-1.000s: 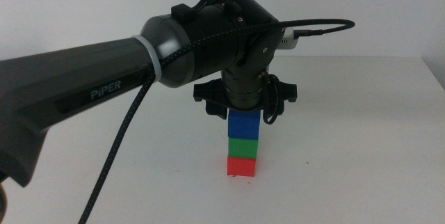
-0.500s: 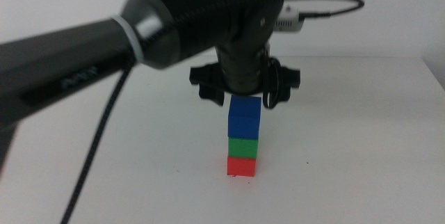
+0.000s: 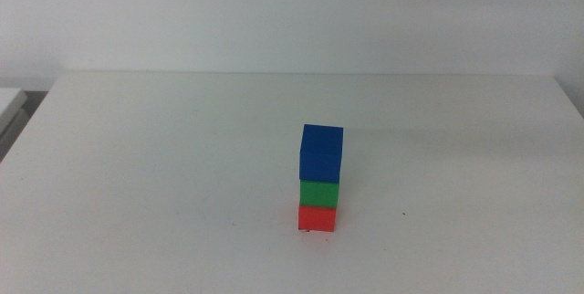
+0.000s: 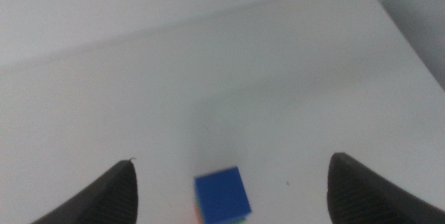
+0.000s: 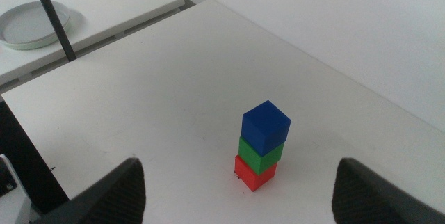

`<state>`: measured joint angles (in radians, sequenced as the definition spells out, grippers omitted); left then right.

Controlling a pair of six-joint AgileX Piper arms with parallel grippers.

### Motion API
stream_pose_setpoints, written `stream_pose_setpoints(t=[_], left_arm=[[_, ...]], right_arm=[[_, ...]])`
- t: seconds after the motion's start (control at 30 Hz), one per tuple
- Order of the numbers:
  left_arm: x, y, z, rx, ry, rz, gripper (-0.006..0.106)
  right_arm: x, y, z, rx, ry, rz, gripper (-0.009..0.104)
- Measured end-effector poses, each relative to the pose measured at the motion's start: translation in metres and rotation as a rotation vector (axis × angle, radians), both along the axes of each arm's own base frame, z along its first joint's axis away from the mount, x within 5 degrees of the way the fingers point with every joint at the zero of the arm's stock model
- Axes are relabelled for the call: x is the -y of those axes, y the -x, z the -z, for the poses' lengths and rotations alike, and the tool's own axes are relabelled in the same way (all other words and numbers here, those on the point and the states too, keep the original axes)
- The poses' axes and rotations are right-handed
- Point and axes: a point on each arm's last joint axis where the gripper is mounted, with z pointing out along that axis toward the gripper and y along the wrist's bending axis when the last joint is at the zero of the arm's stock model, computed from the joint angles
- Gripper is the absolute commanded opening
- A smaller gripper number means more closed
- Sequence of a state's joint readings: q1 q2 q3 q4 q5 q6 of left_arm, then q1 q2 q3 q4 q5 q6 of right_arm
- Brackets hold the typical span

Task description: Stack red cubes first, then green, then blue cubes in a specific spot.

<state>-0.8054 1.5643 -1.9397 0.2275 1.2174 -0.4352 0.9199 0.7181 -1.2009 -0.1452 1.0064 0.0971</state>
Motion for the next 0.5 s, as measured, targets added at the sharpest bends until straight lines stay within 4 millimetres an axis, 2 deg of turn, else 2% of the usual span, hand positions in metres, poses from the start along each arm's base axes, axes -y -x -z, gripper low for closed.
stream_pose_setpoints(t=[0.1, 0.23, 0.33, 0.43, 0.5], left_arm=[[-0.027, 0.013, -0.020, 0.089, -0.023, 0.035, 0.092], [-0.073, 0.029, -0.031, 0.151, -0.067, 0.003, 0.092], [-0.112, 0.039, -0.027, 0.155, -0.098, -0.067, 0.092], [-0.152, 0.053, -0.011, 0.154, -0.125, -0.123, 0.092], [-0.175, 0.067, -0.001, 0.222, -0.122, -0.165, 0.092]], right_arm=[[0.000, 0.000, 0.000, 0.000, 0.000, 0.000, 0.069], [0.000, 0.000, 0.000, 0.000, 0.000, 0.000, 0.069], [0.000, 0.000, 0.000, 0.000, 0.000, 0.000, 0.069], [0.000, 0.000, 0.000, 0.000, 0.000, 0.000, 0.069], [0.000, 0.000, 0.000, 0.000, 0.000, 0.000, 0.069]])
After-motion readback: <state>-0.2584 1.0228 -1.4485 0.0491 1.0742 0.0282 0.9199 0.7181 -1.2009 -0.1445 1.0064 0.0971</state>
